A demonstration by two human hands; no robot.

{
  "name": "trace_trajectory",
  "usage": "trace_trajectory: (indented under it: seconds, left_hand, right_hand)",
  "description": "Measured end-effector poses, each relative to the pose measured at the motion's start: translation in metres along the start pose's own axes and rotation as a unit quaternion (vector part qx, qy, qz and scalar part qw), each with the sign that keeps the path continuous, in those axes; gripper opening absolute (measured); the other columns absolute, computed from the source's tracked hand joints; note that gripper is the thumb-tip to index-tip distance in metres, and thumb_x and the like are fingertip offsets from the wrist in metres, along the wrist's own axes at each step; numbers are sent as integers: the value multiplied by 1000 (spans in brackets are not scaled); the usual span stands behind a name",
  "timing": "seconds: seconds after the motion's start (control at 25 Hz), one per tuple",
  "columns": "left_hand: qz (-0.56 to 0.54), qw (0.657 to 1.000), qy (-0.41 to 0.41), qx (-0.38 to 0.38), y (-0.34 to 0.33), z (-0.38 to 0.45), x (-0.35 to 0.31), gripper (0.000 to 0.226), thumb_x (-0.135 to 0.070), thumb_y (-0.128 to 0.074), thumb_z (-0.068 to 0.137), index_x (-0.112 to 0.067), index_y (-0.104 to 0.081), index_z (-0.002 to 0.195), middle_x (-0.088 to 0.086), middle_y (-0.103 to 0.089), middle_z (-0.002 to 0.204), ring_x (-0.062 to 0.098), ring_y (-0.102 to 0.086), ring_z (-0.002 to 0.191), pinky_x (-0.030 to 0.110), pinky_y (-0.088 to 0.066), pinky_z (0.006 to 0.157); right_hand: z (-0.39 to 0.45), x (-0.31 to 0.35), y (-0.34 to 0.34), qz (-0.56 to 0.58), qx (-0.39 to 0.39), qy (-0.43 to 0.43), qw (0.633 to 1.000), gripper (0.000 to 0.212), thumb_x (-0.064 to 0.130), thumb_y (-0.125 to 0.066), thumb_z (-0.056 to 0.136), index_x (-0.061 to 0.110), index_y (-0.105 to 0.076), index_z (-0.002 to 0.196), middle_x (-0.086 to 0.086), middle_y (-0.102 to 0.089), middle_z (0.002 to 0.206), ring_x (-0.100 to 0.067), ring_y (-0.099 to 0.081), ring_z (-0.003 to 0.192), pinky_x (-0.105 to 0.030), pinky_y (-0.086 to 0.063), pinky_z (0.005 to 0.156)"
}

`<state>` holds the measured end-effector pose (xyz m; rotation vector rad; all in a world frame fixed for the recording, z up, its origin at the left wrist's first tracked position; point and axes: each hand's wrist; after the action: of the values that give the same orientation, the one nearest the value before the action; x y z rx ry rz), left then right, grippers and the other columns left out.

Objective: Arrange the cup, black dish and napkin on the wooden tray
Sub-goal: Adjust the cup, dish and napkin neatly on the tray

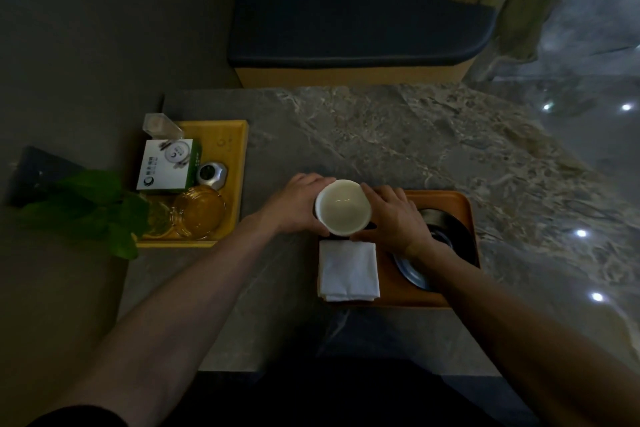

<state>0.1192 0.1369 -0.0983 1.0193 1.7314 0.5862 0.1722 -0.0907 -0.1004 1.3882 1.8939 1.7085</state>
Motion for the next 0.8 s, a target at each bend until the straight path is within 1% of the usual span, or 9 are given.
trace_trajectory:
  seconds: [0.2,0.28,0.32,0.4,0.48,0.56,0.64,0.72,0.8]
  left_hand:
    - [-63,995,59,-42,-18,-11,-6,106,-46,-89,54,-34,-31,143,-3,-40,146,21,-35,134,45,-38,104]
    - [-60,996,61,-38,-20,-12,-5,108,-48,-89,54,-36,-28,142,-2,-38,146,22,-32,135,45,-34,105]
    - [-45,997,54,-33,-20,-12,-4,110,-49,-88,53,-35,-27,143,-2,-36,147,22,-28,136,45,-32,107]
    - [-14,999,34,-19,-14,-9,0,114,-49,-88,52,-34,-23,144,-3,-31,148,22,-20,137,44,-28,109]
    - [7,1000,14,14,-6,-4,2,118,-48,-88,53,-34,-19,147,-3,-26,151,21,-14,139,44,-24,111]
    - [21,998,5,55,1,3,-1,119,-46,-88,55,-35,-16,149,-5,-24,154,22,-12,141,45,-23,112]
    - [28,997,0,66,4,7,-4,118,-44,-87,57,-34,-15,150,-4,-26,154,23,-14,141,46,-25,112]
    - [24,998,-1,59,5,8,-6,115,-43,-88,58,-32,-19,149,-4,-30,153,23,-17,141,46,-27,113]
    - [8,999,4,41,3,5,-8,111,-46,-88,54,-33,-25,145,-5,-36,148,23,-20,138,44,-29,111]
  right_hand:
    - [11,-6,15,-15,63,25,998,107,56,-74,72,26,-11,152,-7,-38,145,-29,-35,123,-44,-39,98]
    - [10,-8,16,-2,70,19,997,106,57,-74,72,28,-11,152,-5,-39,145,-28,-36,124,-43,-38,98]
    - [6,-9,15,18,62,14,998,104,58,-74,71,30,-14,151,-4,-41,144,-27,-37,124,-43,-38,98]
    - [-5,-13,13,90,23,4,996,86,62,-71,70,39,-31,142,0,-50,137,-20,-43,121,-38,-40,94]
    - [-19,-18,5,145,-39,-15,989,60,62,-67,71,43,-48,125,4,-61,123,-11,-49,110,-33,-41,84]
    - [-27,-23,-1,155,-72,-54,984,40,50,-70,75,37,-59,112,4,-65,108,-14,-55,101,-34,-46,77]
    - [-30,-25,-5,140,-79,-63,985,23,40,-72,80,35,-64,102,6,-66,96,-18,-58,93,-36,-48,73]
    - [-29,-24,-3,127,-71,-51,988,17,36,-70,83,35,-66,99,8,-68,94,-17,-58,93,-37,-48,75]
    - [-27,-25,1,118,-70,-38,990,17,33,-68,85,34,-67,102,8,-69,97,-18,-58,97,-40,-49,79]
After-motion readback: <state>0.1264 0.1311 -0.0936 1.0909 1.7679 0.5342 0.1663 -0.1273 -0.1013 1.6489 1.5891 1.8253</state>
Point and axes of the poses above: each hand's wrist, its own z-axis towards the middle knuckle, its own y-axis out of the back of the hand, x = y × z
